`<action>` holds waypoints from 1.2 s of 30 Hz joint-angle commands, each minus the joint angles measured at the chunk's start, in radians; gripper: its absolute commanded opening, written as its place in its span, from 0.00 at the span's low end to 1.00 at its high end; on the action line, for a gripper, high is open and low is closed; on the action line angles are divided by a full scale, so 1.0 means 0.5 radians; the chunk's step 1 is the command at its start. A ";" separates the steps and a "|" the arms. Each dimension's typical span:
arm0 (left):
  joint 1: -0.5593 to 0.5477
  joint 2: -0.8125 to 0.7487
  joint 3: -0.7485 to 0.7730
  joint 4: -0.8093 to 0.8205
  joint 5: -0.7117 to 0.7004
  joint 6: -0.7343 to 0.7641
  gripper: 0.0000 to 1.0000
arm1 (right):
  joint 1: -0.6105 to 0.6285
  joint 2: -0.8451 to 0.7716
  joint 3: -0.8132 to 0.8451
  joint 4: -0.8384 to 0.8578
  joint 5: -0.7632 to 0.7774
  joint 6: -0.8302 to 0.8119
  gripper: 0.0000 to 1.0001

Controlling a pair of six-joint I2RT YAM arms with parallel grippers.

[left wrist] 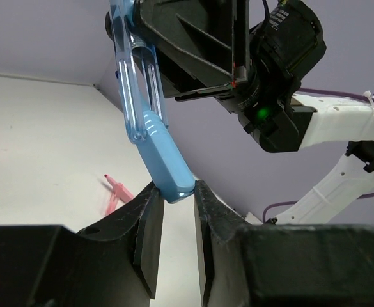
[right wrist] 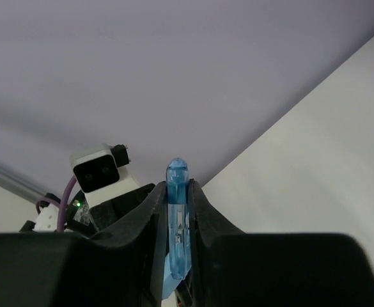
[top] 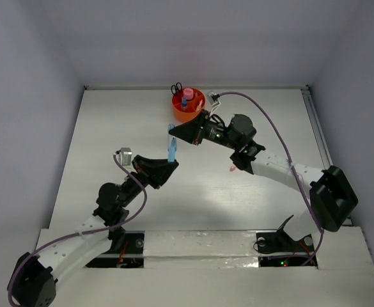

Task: Sort the stationery into containers
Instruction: Close the pen cap on the pen.

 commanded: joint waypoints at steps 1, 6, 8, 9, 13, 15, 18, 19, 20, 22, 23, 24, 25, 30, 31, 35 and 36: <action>0.013 -0.105 0.058 0.106 -0.064 0.111 0.00 | 0.029 0.002 0.018 0.001 -0.057 -0.008 0.25; 0.013 -0.142 0.101 -0.018 0.001 0.145 0.00 | 0.029 -0.001 0.040 -0.082 -0.047 -0.060 0.39; 0.013 -0.148 0.098 -0.048 0.031 0.145 0.00 | 0.029 0.011 0.067 -0.097 -0.062 -0.063 0.43; 0.013 -0.154 0.098 -0.064 0.038 0.148 0.00 | 0.029 0.017 0.079 -0.106 -0.069 -0.066 0.44; 0.013 -0.173 0.083 -0.113 0.050 0.151 0.00 | 0.029 0.026 0.098 -0.091 -0.075 -0.063 0.47; 0.013 -0.179 0.079 -0.128 0.053 0.148 0.00 | 0.029 0.026 0.104 -0.094 -0.063 -0.070 0.48; 0.013 -0.194 0.076 -0.140 0.050 0.148 0.00 | 0.029 0.020 0.107 -0.091 -0.038 -0.073 0.49; 0.013 -0.200 0.079 -0.153 0.047 0.154 0.00 | 0.029 0.020 0.098 -0.085 -0.032 -0.064 0.55; 0.013 -0.200 0.079 -0.162 0.044 0.157 0.00 | 0.029 0.017 0.095 -0.082 -0.026 -0.060 0.59; 0.013 -0.203 0.076 -0.171 0.047 0.157 0.00 | 0.011 0.002 0.073 -0.060 -0.013 -0.054 0.64; 0.013 -0.206 0.076 -0.171 0.047 0.157 0.00 | 0.011 -0.001 0.067 -0.048 -0.004 -0.042 0.64; 0.013 -0.209 0.073 -0.177 0.050 0.157 0.00 | 0.011 -0.007 0.058 -0.036 0.002 -0.033 0.64; 0.013 -0.216 0.073 -0.180 0.044 0.160 0.00 | -0.008 -0.020 0.043 -0.021 0.005 -0.027 0.63; 0.013 -0.228 0.067 -0.186 0.035 0.167 0.00 | -0.008 -0.038 0.009 0.001 0.036 -0.002 0.55; 0.013 -0.228 0.067 -0.177 0.035 0.167 0.00 | -0.026 -0.044 0.003 0.007 0.045 0.001 0.55; 0.013 -0.243 0.061 -0.177 0.028 0.167 0.00 | -0.026 -0.066 -0.070 0.068 0.106 0.068 0.53; 0.013 -0.243 0.061 -0.180 0.025 0.167 0.00 | -0.026 -0.069 -0.092 0.132 0.121 0.087 0.53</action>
